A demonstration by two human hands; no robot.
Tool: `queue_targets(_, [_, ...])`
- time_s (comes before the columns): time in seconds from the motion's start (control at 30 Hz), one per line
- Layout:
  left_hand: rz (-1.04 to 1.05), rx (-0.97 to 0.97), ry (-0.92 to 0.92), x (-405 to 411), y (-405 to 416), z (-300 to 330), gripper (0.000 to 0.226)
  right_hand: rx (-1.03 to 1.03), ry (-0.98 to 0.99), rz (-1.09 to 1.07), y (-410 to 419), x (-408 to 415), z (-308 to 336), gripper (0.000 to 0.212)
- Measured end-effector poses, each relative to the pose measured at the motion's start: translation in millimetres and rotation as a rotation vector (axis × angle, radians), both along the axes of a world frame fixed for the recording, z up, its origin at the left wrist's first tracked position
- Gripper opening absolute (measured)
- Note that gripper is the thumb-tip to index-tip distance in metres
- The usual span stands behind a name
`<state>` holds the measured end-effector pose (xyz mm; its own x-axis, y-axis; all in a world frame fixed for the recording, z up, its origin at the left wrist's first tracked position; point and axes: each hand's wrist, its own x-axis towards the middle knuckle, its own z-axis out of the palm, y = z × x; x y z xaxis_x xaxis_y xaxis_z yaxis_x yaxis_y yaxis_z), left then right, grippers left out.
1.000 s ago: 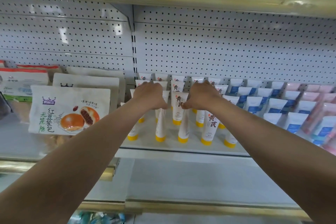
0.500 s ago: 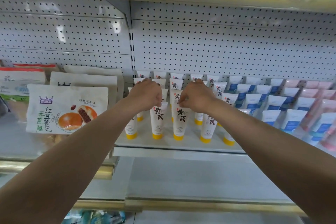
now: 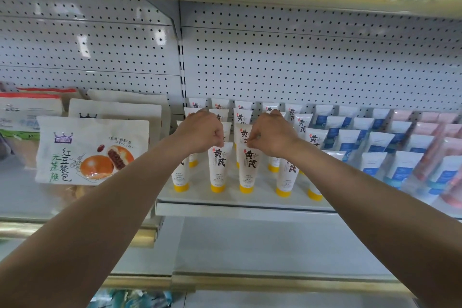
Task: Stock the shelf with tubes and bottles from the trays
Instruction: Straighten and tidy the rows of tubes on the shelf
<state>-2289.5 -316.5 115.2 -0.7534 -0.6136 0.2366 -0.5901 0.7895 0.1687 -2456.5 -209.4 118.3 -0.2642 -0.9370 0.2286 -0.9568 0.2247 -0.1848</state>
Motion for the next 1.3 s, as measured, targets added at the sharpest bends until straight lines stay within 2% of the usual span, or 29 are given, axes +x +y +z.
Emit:
queue_targets(0.4, [-0.008, 0.041, 0.011, 1.7, -2.7, -1.2, 0.005, 0.014, -0.017, 0.011, -1.9, -0.2, -1.7, 0.01])
queue_targets(1.17, [0.006, -0.043, 0.009, 2.2, -5.0, -3.7, 0.004, -0.018, 0.008, 0.04, -10.1, -3.9, -9.4, 0.005])
queue_targets(1.23, [0.025, -0.034, 0.005, 2.3, -4.7, -4.0, 0.009, -0.021, 0.016, 0.033, -8.3, -2.0, -7.4, 0.006])
queue_targets(1.3, [0.046, -0.027, -0.005, 2.4, -7.5, -6.0, 0.025, -0.026, 0.028, 0.028, -7.3, -1.1, -5.5, 0.006])
